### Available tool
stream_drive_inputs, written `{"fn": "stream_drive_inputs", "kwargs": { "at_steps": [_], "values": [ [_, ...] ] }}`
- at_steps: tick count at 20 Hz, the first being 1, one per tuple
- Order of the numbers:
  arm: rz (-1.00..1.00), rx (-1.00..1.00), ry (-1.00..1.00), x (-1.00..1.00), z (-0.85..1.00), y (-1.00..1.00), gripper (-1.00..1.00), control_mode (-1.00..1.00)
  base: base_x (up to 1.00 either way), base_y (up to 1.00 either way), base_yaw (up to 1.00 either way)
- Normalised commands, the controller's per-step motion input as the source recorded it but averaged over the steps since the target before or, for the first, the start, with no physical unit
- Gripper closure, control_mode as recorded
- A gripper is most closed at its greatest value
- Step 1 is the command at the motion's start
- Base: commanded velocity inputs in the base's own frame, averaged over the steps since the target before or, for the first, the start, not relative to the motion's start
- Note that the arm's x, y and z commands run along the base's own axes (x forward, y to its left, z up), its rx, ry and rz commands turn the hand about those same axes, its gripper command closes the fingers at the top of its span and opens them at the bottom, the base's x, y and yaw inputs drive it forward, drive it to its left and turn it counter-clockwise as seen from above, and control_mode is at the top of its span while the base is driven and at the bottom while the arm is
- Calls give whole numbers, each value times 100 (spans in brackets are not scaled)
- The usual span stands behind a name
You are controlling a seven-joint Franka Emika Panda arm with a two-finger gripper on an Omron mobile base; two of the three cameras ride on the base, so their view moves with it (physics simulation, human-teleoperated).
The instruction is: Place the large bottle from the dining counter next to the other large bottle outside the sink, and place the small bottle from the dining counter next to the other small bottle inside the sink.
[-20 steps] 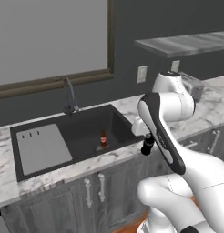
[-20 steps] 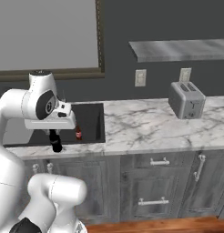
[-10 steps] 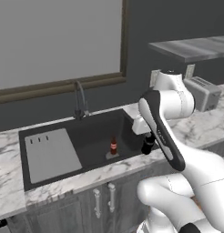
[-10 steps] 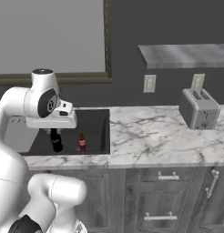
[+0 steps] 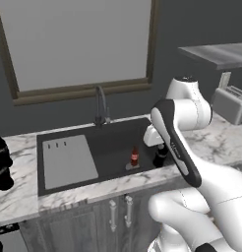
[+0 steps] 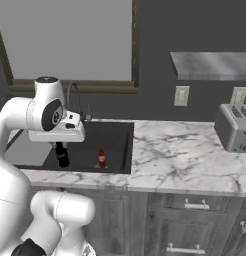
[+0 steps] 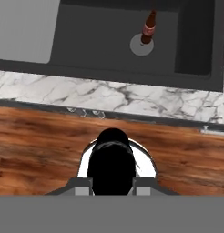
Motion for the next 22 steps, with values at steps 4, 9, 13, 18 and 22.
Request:
{"fn": "stream_drive_inputs", "kwargs": {
  "at_steps": [4, 9, 13, 18, 22],
  "values": [
    [0, 0, 0, 0, 0, 0, 100, 100, 35, 0, 8],
    [0, 0, 0, 0, 0, 0, 100, 100, 50, 0, 0],
    [0, 0, 0, 0, 0, 0, 100, 100, 40, 0, 0],
    [0, 0, 0, 0, 0, 0, 100, 100, 24, 0, 0],
    [0, 0, 0, 0, 0, 0, 100, 100, 7, 0, 0]
  ]
}}
